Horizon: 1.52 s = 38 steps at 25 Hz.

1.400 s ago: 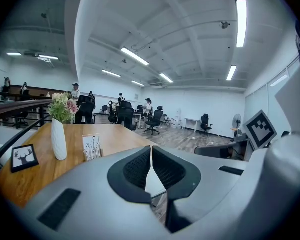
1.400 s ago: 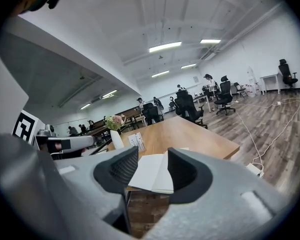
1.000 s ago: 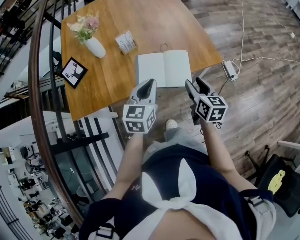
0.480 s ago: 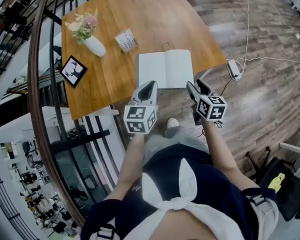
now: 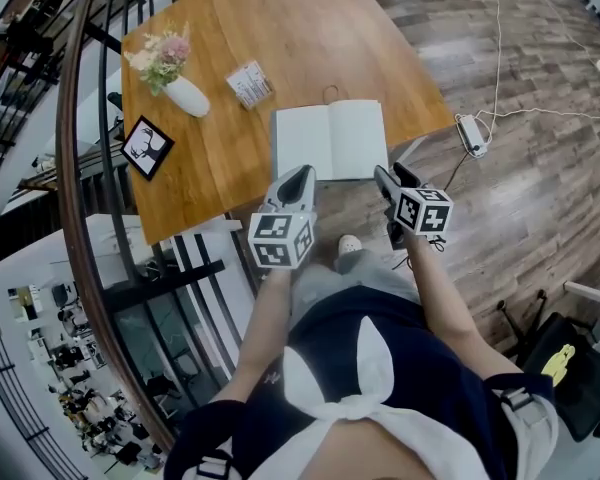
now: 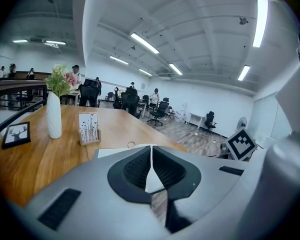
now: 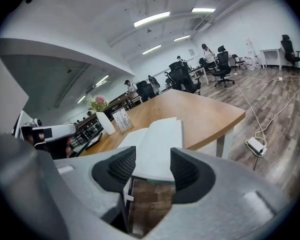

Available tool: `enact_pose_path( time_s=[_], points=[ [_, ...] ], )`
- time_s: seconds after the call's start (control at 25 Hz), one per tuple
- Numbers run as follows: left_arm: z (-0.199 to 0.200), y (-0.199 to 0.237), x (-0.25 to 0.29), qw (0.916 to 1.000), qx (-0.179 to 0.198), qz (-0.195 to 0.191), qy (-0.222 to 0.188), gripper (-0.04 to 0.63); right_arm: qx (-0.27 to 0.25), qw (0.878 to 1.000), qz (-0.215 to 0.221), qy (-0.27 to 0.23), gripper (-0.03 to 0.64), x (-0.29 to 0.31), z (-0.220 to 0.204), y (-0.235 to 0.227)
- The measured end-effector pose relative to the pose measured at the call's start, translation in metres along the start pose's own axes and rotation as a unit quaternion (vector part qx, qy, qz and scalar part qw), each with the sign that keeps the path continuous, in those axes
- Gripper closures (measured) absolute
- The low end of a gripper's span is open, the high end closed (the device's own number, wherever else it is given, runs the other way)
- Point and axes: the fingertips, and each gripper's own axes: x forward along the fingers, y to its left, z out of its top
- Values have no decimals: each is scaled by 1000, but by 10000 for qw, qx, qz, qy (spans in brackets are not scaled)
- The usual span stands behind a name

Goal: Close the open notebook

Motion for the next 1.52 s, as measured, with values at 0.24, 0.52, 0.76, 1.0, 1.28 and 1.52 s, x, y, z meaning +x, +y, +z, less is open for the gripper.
enact_pose_path(
  time_s=[0.24,0.52,0.76,1.0,1.28,1.52],
  points=[
    [-6,6,8,9999,-94,38,115,569,245,9995,26,196,405,15,-11,-14],
    [-11,3,16,9997,-85,-6,236,569,466,9982,15,384,404,27,-27,-29],
    [-13,2,27,9994,-81,-55,326,569,741,9957,-29,552,405,34,-38,-41],
    [-16,0,35,9991,-37,-105,418,569,967,9934,8,610,403,41,-49,-52],
    [-18,-6,39,9987,30,-187,482,569,1486,9859,123,754,403,45,-63,-57],
    [-23,-10,44,9980,139,-224,569,569,1930,9778,423,700,439,48,-67,-56]
  ],
)
